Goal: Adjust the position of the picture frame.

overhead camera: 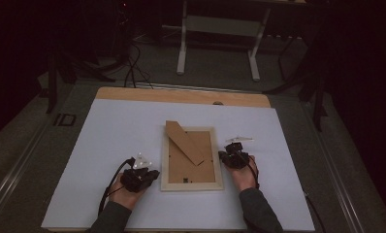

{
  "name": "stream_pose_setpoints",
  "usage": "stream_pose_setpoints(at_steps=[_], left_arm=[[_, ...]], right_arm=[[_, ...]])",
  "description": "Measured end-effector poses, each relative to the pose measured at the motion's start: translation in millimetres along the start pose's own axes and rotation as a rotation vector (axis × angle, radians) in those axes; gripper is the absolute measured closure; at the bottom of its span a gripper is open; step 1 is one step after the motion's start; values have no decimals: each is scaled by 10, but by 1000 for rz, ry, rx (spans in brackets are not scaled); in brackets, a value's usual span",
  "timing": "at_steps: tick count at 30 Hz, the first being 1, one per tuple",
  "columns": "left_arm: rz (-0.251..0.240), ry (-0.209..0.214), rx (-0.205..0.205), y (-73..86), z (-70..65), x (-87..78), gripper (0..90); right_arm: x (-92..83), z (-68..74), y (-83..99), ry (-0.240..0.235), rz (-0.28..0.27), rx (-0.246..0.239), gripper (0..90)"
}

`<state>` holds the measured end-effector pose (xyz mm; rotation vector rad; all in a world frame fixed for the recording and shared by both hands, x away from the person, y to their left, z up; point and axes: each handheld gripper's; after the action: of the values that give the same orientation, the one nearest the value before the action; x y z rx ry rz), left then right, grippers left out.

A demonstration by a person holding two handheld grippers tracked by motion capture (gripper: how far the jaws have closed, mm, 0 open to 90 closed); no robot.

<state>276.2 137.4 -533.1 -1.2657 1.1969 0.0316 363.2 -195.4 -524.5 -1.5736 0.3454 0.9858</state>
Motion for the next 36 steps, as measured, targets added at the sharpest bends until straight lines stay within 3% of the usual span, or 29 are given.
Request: stream_pose_setpoints(at_steps=[9, 18, 36], left_arm=[[6, -2, 4, 0, -23, 32, 864], [-2, -2, -5, 6, -43, 42, 875], [30, -12, 52, 17, -192, 35, 900]], right_arm=[[-90, 3, 146, -35, 9, 4, 900], [-196, 58, 256, -33, 16, -21, 900], [-89, 64, 98, 2, 36, -54, 900]])
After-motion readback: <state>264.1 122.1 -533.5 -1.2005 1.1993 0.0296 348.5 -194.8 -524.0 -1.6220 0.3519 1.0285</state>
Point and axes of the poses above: each handheld gripper's, and its own axes: x roughly forward along the jaws, y roughly out of its underside, z roughly to its left, and after that the axes turned 5 degrees about y, right-handed
